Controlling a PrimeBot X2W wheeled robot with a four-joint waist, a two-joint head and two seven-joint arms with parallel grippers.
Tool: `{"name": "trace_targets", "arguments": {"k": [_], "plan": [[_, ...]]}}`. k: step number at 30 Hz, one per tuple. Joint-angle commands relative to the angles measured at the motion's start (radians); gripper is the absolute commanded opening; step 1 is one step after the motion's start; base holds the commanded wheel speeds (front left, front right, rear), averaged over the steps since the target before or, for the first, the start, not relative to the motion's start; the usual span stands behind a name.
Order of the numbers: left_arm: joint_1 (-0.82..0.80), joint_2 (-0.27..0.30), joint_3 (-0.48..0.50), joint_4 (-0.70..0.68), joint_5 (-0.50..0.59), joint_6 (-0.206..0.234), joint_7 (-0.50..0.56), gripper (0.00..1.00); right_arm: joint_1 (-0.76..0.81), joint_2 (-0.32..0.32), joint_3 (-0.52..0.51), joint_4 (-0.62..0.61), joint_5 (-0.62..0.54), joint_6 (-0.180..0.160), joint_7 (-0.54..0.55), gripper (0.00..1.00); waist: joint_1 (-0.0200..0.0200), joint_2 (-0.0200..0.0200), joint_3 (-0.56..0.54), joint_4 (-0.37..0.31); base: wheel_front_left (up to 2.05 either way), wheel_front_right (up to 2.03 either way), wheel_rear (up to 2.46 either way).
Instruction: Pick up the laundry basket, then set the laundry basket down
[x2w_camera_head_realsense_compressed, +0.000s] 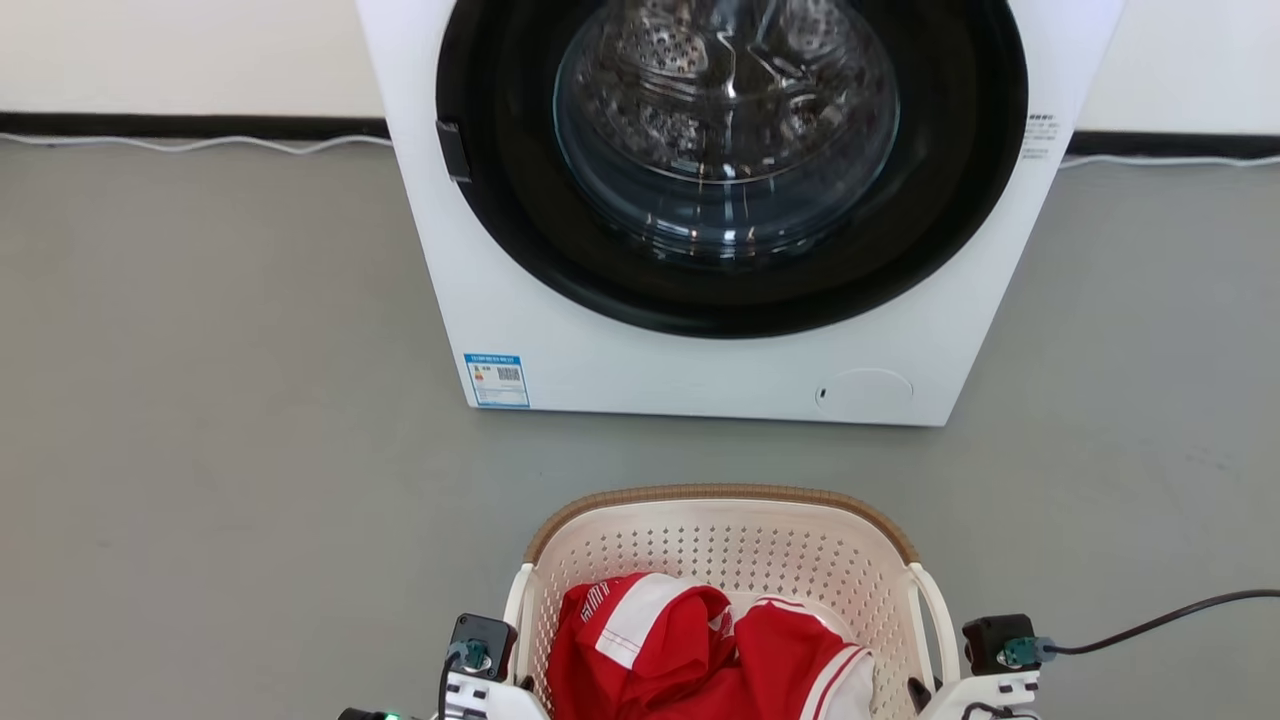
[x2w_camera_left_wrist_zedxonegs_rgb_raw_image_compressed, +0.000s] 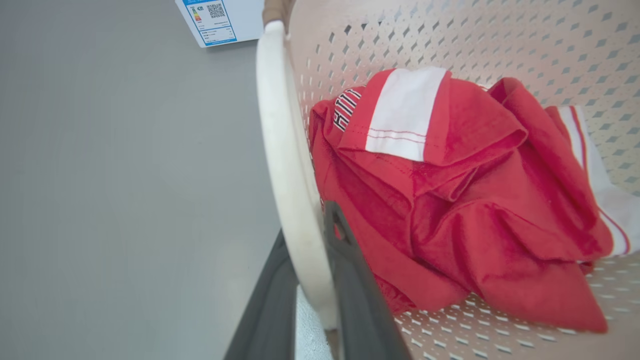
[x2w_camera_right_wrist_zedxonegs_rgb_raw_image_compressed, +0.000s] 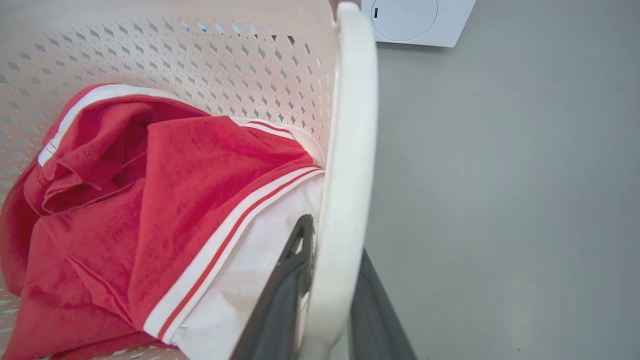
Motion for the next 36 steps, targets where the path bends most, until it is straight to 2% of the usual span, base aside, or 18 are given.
{"name": "trace_targets", "arguments": {"k": [1,36], "plan": [[-0.010,0.033,0.005,-0.012,-0.007,0.003,-0.008,0.00,-0.006,-0.008,0.029,-0.018,0.008,0.007,-0.009,0.00,0.0000,-0.0001,-0.011,0.002,0.00,0.00,0.00],[-0.038,0.033,-0.148,0.026,-0.171,0.024,-0.033,0.00,-0.008,-0.008,0.093,-0.016,0.080,0.007,-0.015,0.00,0.0000,-0.0001,-0.025,-0.002,0.00,0.00,0.00]]}}
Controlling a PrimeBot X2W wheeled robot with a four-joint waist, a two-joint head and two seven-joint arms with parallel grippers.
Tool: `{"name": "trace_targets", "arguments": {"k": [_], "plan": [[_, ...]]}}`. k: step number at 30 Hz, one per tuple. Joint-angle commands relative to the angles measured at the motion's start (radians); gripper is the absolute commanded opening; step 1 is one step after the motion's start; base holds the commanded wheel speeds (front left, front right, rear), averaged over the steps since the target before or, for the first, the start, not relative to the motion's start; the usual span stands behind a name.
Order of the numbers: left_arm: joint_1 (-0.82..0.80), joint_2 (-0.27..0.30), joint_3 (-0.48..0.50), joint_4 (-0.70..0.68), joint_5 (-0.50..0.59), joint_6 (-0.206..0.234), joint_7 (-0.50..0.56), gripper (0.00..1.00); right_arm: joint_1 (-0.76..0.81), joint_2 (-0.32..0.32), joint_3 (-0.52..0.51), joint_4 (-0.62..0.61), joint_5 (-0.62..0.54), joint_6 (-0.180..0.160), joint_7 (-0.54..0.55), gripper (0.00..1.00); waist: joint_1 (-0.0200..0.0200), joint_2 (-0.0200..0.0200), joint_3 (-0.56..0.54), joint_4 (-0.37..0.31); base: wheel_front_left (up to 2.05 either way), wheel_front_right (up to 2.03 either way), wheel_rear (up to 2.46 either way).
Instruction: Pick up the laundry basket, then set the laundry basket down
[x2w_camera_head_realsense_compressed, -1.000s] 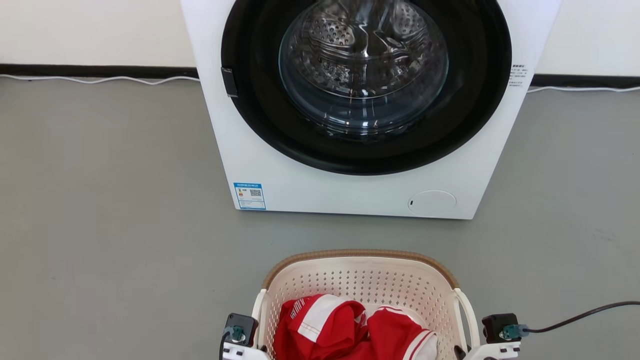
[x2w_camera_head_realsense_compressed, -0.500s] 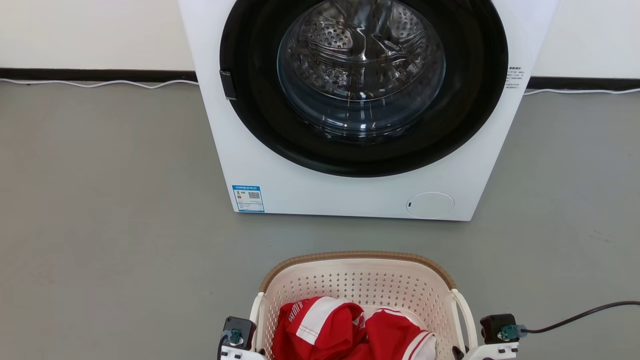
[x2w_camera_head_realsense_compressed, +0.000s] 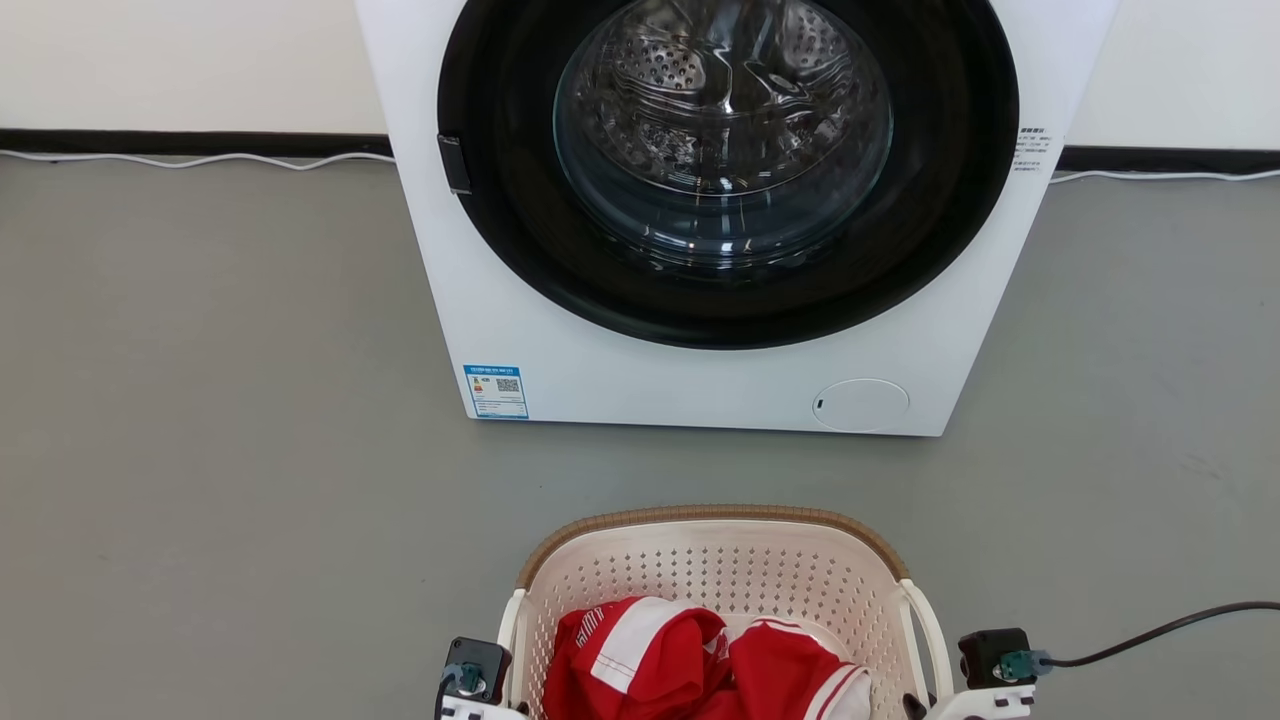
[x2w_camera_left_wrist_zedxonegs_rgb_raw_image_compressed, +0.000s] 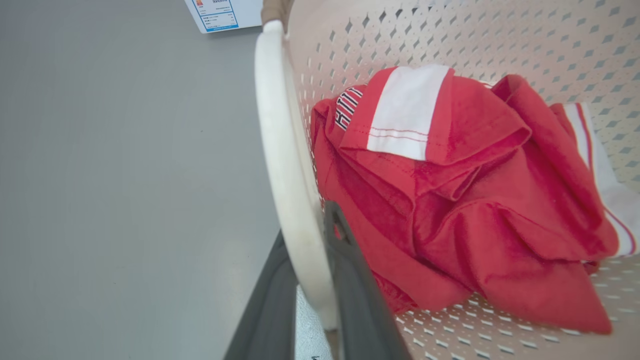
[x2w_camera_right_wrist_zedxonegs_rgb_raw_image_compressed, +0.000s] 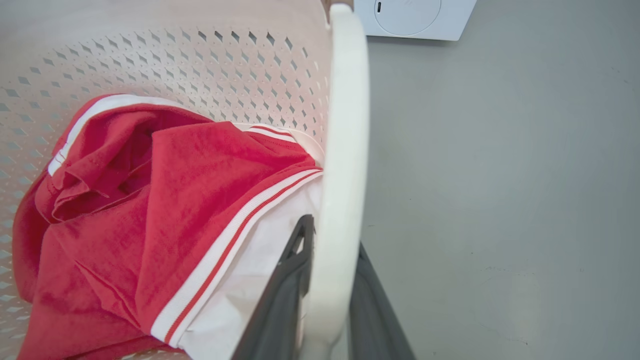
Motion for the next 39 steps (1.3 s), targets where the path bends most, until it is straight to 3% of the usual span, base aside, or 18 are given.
{"name": "trace_targets", "arguments": {"k": [1,19,33,39], "plan": [[-0.047,0.024,0.008,0.000,0.000,0.002,-0.011,0.00,-0.025,-0.010,0.022,-0.017,0.003,0.007,-0.016,0.00,0.0000,-0.0001,0.000,0.000,0.00,0.00,0.00],[-0.116,0.024,-0.020,0.023,-0.047,0.003,-0.048,0.00,-0.084,-0.010,0.065,-0.018,0.037,0.007,-0.071,0.00,0.0000,-0.0001,0.093,-0.015,0.00,0.00,0.00],[-0.303,0.037,0.021,0.046,-0.038,0.028,-0.083,0.00,-0.275,-0.010,0.041,-0.017,-0.024,0.007,-0.134,0.00,0.0000,-0.0001,0.352,-0.022,0.00,0.00,0.00],[-0.391,0.074,0.074,-0.037,0.005,0.078,-0.084,0.00,-0.376,-0.010,0.008,-0.017,-0.079,0.007,-0.146,0.00,0.0000,-0.0001,0.501,-0.034,0.00,0.00,0.00]]}}
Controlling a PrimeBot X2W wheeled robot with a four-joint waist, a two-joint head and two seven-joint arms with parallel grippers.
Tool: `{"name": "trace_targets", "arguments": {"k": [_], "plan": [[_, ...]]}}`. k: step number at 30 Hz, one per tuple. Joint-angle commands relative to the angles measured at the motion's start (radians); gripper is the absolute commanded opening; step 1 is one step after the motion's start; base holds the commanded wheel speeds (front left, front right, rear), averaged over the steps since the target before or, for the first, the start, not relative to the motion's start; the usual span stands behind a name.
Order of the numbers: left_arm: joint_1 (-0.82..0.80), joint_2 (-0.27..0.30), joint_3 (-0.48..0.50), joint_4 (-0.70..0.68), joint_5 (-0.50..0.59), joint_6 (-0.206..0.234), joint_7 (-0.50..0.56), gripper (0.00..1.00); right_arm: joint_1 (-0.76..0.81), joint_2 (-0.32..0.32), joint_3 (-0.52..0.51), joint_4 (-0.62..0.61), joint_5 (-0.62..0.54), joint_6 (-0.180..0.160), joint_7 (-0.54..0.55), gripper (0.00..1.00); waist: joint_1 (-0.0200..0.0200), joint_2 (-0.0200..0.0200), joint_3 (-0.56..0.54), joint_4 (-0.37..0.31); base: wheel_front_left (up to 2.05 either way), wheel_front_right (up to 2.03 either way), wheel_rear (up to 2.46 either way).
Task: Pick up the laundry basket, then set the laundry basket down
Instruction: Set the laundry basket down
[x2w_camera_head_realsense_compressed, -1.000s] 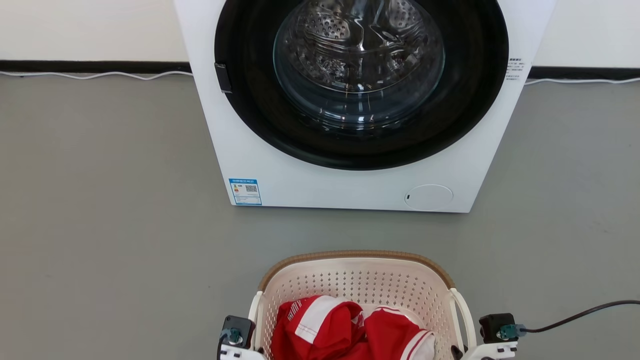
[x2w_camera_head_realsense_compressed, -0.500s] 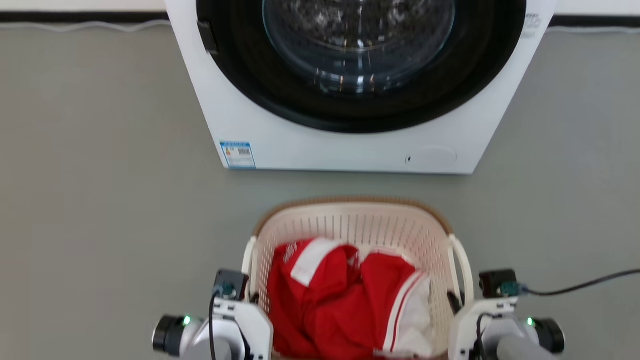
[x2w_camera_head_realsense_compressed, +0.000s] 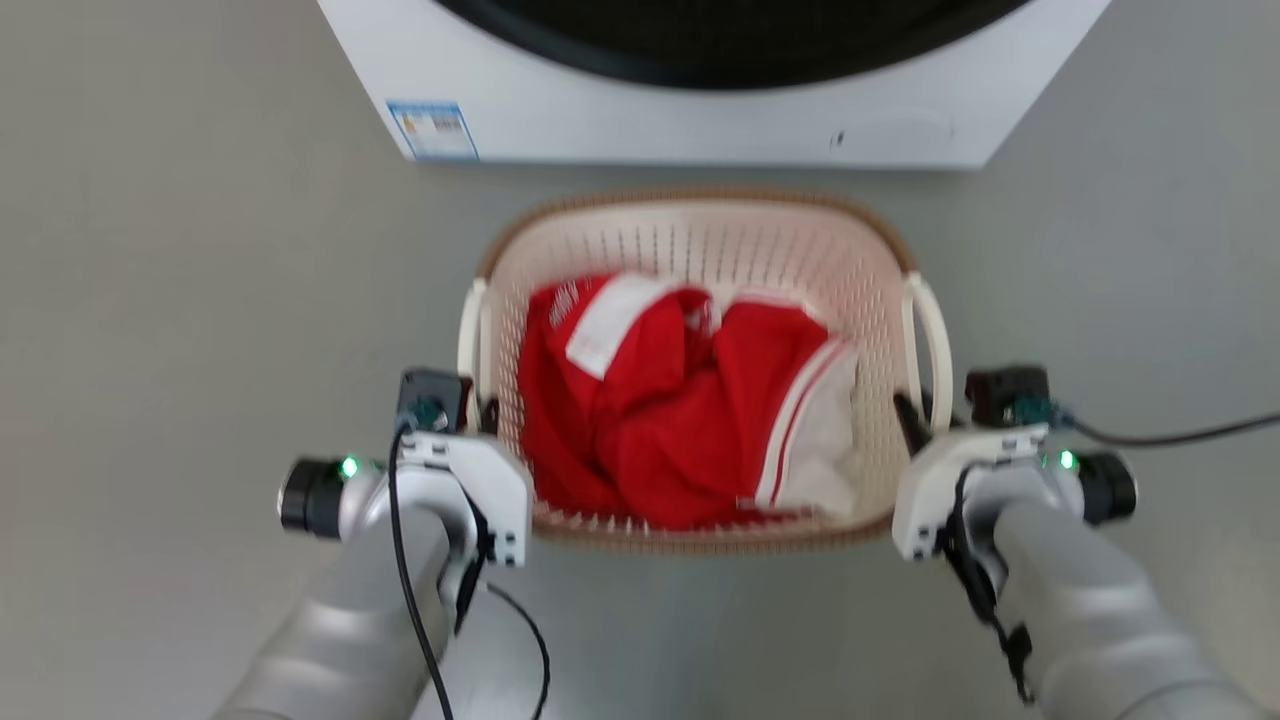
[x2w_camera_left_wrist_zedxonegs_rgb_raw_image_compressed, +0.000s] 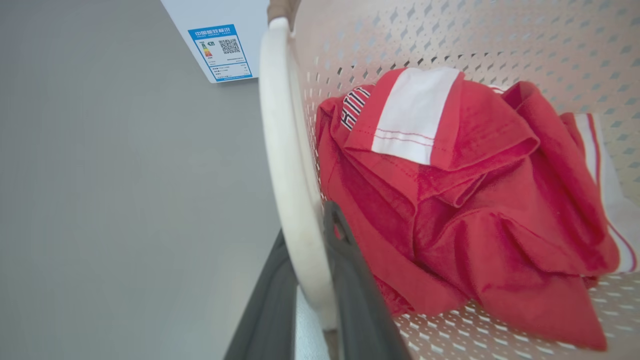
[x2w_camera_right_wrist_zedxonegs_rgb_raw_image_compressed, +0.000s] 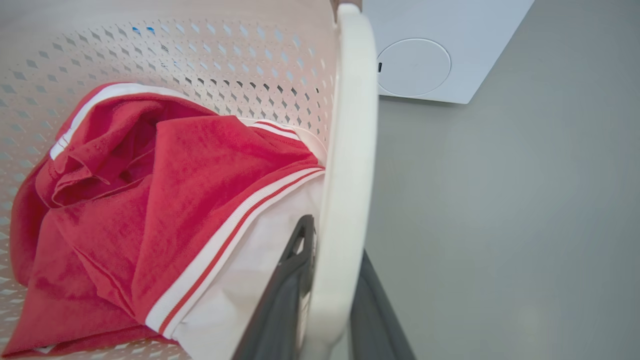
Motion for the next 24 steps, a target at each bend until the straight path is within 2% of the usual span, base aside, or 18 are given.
{"name": "trace_targets", "arguments": {"k": [1,13,24], "plan": [[-0.055,0.055,0.038,-0.038,0.039,0.023,-0.006,0.00,-0.049,0.003,0.007,-0.016,-0.037,0.008,-0.027,0.00,0.0000,0.0000,0.126,-0.013,0.00,0.00,0.00],[-0.147,0.111,0.181,-0.213,0.206,0.095,-0.006,0.00,-0.170,0.003,-0.117,-0.129,-0.181,0.008,-0.029,0.00,0.0000,0.0000,0.362,-0.033,0.00,0.00,0.00],[-0.186,0.109,0.329,-0.311,0.369,0.102,-0.006,0.00,-0.206,0.003,-0.224,-0.221,-0.297,0.008,-0.029,0.00,0.0000,0.0000,0.508,-0.025,0.00,0.00,0.00]]}}
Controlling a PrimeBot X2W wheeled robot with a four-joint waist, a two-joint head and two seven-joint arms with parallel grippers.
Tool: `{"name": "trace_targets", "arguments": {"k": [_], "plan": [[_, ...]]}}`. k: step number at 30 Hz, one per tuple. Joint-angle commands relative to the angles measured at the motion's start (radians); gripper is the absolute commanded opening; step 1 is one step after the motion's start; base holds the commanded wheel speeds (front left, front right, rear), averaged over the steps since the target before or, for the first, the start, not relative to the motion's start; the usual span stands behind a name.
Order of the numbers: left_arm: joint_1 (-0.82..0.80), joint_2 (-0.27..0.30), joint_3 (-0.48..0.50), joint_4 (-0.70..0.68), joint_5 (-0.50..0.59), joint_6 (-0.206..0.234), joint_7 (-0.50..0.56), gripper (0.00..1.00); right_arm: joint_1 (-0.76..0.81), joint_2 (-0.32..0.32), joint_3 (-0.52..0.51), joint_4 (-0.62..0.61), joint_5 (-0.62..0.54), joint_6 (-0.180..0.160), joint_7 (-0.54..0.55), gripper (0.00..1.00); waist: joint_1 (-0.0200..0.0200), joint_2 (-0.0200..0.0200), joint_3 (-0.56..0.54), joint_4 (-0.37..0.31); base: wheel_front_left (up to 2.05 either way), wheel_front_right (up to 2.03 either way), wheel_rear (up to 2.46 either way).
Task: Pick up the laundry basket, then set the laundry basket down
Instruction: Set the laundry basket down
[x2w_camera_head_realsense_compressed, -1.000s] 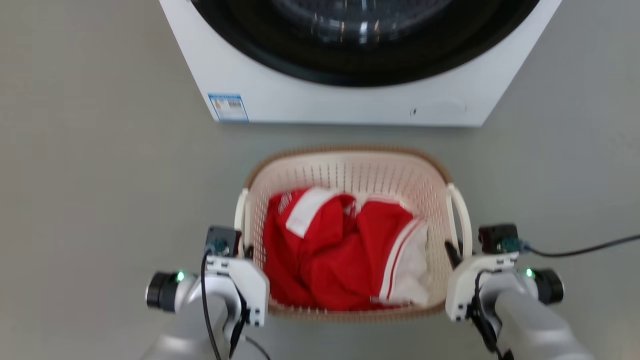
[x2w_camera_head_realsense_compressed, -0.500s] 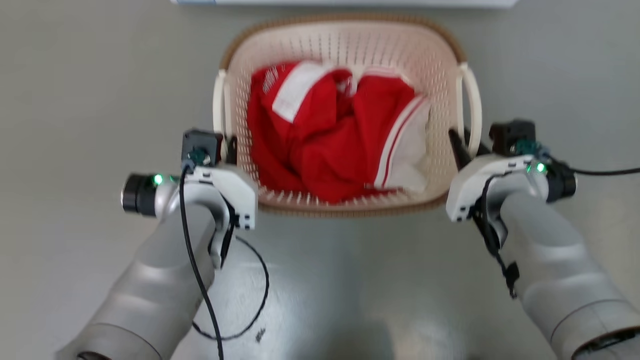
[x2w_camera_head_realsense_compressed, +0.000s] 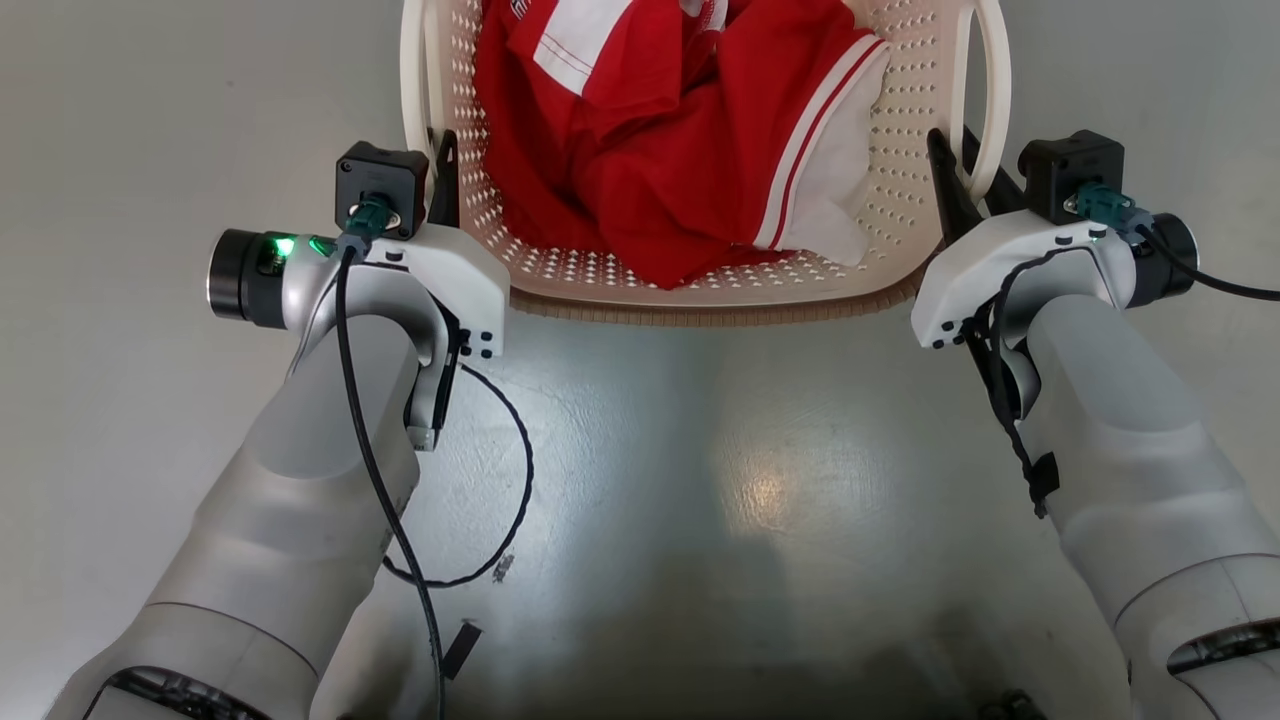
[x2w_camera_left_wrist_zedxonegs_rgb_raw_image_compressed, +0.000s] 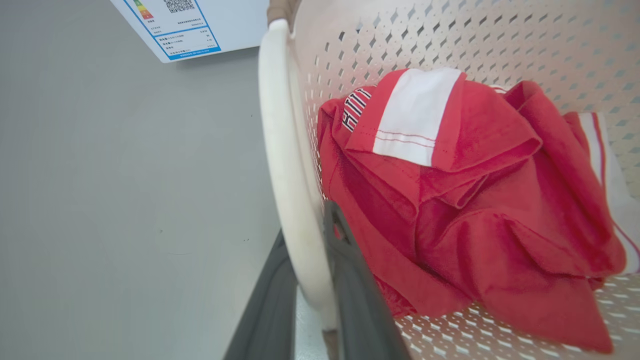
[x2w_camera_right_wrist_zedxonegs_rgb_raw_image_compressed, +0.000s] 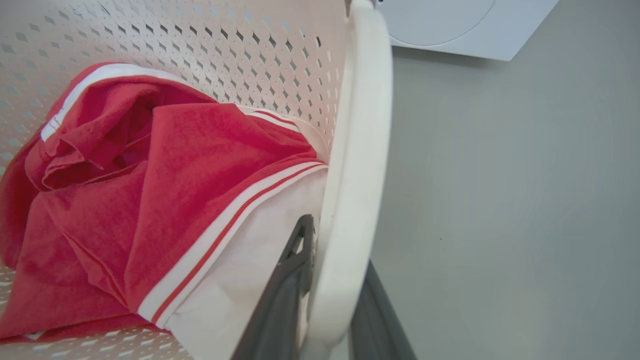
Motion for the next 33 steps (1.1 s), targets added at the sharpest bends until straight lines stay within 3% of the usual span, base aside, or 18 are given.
{"name": "trace_targets", "arguments": {"k": [1,25,26,27,28,29,33], "plan": [[-0.018,0.030,0.032,-0.023,0.031,0.008,-0.006,0.00,0.011,0.022,0.018,-0.026,-0.024,0.015,-0.015,0.00,0.0000,0.0000,0.028,0.004,0.00,0.00,0.00],[-0.011,-0.022,0.256,-0.073,0.248,-0.057,-0.006,0.00,0.009,0.022,-0.041,-0.109,-0.078,0.015,-0.015,0.00,0.0000,0.0000,0.108,0.000,0.00,0.00,0.00],[-0.012,-0.025,0.262,-0.072,0.253,-0.059,-0.006,0.00,0.008,0.022,-0.045,-0.109,-0.079,0.015,-0.015,0.07,0.0000,0.0000,0.112,0.000,0.00,0.00,0.00],[-0.014,-0.027,0.268,-0.072,0.258,-0.061,-0.006,0.17,0.005,0.022,-0.051,-0.109,-0.079,0.015,-0.015,0.30,0.0000,0.0000,0.118,0.000,0.00,0.00,0.00],[-0.015,-0.029,0.273,-0.070,0.264,-0.064,-0.006,0.49,0.003,0.022,-0.055,-0.111,-0.079,0.015,-0.015,0.81,0.0000,0.0000,0.123,0.001,0.00,0.00,0.00],[-0.017,-0.031,0.276,-0.069,0.270,-0.066,-0.006,1.00,0.002,0.022,-0.063,-0.112,-0.082,0.015,-0.015,1.00,0.0000,0.0000,0.127,0.001,0.00,0.00,0.00],[-0.021,-0.040,0.300,-0.061,0.282,-0.075,-0.006,1.00,0.002,0.022,-0.086,-0.117,-0.087,0.015,-0.015,1.00,0.0000,0.0000,0.139,0.006,0.00,0.00,0.00]]}}
